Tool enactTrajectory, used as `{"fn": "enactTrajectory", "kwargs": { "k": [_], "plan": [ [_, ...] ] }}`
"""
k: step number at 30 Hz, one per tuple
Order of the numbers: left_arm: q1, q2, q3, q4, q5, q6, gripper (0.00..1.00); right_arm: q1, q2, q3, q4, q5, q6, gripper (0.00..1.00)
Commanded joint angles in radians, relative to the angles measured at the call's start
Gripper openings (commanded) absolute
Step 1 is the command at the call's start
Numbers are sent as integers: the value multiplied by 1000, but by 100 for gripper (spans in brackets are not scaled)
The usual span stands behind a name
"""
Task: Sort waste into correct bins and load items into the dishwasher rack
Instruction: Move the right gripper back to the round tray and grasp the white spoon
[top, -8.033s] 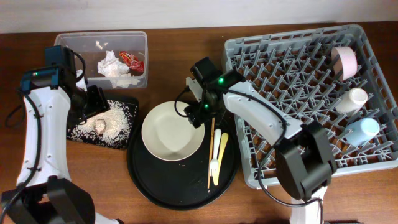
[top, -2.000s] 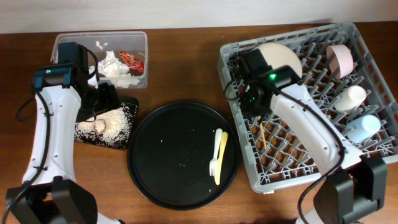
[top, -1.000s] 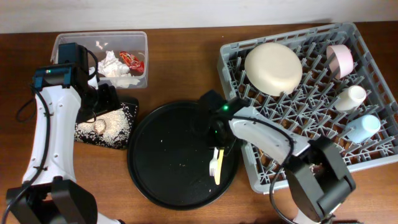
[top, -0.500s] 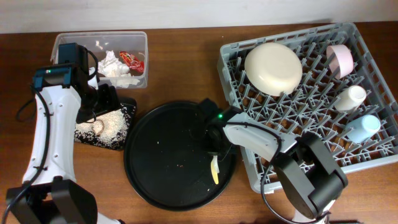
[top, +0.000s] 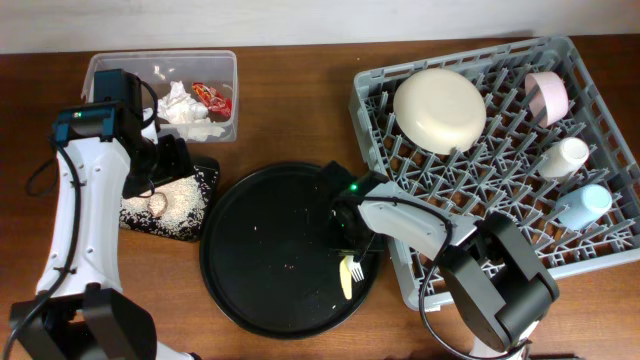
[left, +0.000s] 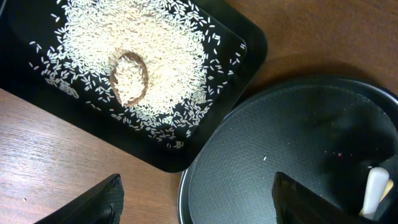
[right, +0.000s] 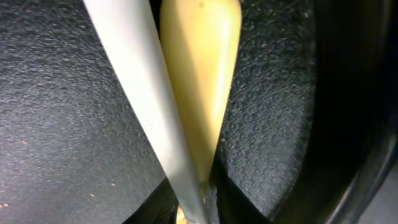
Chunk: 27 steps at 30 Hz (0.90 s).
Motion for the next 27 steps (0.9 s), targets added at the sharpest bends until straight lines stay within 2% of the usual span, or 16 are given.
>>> {"fn": "enactTrajectory", "kwargs": {
  "k": [1, 2, 8, 10, 12, 13, 16, 18, 24, 27],
  "plan": [
    [-1, -17, 10, 2, 3, -3, 76, 9, 12, 20, -20, 29, 5, 12],
    [-1, -17, 10, 2, 3, -3, 76, 9, 12, 31, -45, 45, 5, 8],
    [-1, -17, 10, 3, 3, -3, 76, 10, -22, 95, -116, 85, -12, 4],
    [-1, -17, 10, 3, 3, -2, 76, 10, -26, 95, -111, 89, -22, 10],
    [-1, -17, 10, 3, 3, -2, 76, 10, -26, 95, -112, 84, -22, 10],
    [-1, -17, 10, 4, 3, -2, 76, 10, -26, 95, -112, 62, -22, 16],
    [-1, -17, 10, 3, 3, -2, 76, 10, -26, 95, -116, 59, -22, 18],
    [-1, -17, 10, 4, 3, -2, 76, 10, -26, 95, -103, 66, -46, 27],
    [-1, -17, 10, 6, 3, -2, 76, 11, -26, 95, -90, 46, -48, 27],
    [-1, -17, 10, 7, 3, -2, 76, 64, -24, 94, -10, 43, -48, 30]
  ]
}}
